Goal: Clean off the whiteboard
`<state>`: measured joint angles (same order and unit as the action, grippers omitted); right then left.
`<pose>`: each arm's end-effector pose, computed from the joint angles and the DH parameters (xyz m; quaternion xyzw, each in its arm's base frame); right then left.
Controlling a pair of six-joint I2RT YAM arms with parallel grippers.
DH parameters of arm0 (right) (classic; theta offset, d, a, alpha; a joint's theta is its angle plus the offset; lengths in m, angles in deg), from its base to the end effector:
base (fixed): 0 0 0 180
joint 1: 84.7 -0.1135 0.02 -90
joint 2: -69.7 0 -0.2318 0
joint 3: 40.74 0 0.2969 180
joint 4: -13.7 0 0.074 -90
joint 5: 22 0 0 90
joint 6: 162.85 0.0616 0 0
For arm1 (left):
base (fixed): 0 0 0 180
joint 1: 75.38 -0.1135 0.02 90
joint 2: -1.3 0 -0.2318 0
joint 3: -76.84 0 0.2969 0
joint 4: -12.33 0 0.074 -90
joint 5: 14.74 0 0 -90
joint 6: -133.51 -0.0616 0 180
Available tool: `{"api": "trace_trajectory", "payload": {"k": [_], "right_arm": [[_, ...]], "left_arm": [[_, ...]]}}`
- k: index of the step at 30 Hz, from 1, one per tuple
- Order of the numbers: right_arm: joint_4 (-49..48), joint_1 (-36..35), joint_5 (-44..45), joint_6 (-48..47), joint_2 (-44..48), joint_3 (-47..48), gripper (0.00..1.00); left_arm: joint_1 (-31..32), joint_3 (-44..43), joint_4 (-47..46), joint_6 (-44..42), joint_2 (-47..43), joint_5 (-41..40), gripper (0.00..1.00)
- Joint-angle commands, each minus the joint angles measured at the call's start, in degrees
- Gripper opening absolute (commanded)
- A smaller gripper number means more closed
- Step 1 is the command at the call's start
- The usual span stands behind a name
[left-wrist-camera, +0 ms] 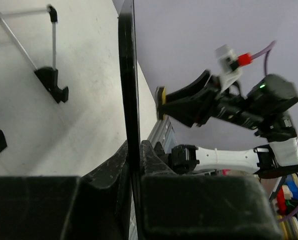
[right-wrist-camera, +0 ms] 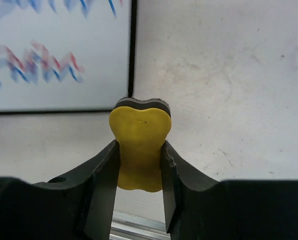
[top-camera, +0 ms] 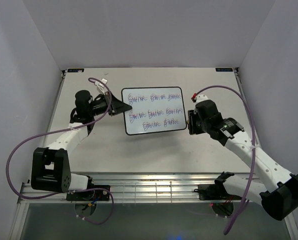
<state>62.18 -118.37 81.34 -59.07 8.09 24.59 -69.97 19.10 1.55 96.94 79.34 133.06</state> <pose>0.2585 0.1551 0.2424 -0.1143 0.9108 0.0555 0.3929 0.3493 -0.0854 0.2196 0.0133 0.7375 -0.5991 0.3114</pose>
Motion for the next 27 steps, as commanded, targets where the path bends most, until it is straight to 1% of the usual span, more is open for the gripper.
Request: {"api": "trace_trajectory", "payload": {"k": [1,3,5,8,9,14,17,19,20,27], "right_arm": [[3.4,0.0,-1.7,-1.6,1.4,6.1,0.39],[2.7,0.0,-5.3,-2.5,0.4,7.3,0.39],[0.9,-0.1,-8.8,-3.3,-0.2,8.0,0.38],[-4.7,-1.0,-19.5,-4.3,-2.4,8.0,0.37],[-5.8,-1.5,-20.6,-4.3,-3.2,8.4,0.37],[-10.4,-6.0,-20.8,-4.3,-9.2,11.5,0.36],[-11.5,-10.6,-19.0,-4.7,-14.7,14.3,0.36],[-12.4,-12.5,-18.3,-5.3,-16.7,16.0,0.36],[-14.0,-13.9,-18.4,-5.8,-18.5,16.3,0.36],[-18.7,-16.5,-19.6,-7.3,-25.4,18.0,0.36]], "left_arm": [[5.5,3.1,-2.7,0.8,-4.1,0.1,0.0],[8.1,4.9,-2.7,0.4,-4.0,-1.5,0.0],[9.3,7.4,-2.7,0.2,-4.1,-2.1,0.0],[10.8,10.0,-2.7,-0.2,-4.0,-2.5,0.0],[11.2,10.7,-2.7,-0.1,-4.0,-2.6,0.0],[12.4,13.2,-2.7,-0.1,-3.8,-1.6,0.0],[12.9,14.7,-2.7,-0.2,-4.0,-1.3,0.0],[13.0,15.6,-2.7,-0.3,-4.0,-1.2,0.0],[13.0,15.8,-2.7,-0.3,-4.0,-1.1,0.0],[13.5,16.2,-2.7,-0.7,-3.8,-0.5,0.0]]}}
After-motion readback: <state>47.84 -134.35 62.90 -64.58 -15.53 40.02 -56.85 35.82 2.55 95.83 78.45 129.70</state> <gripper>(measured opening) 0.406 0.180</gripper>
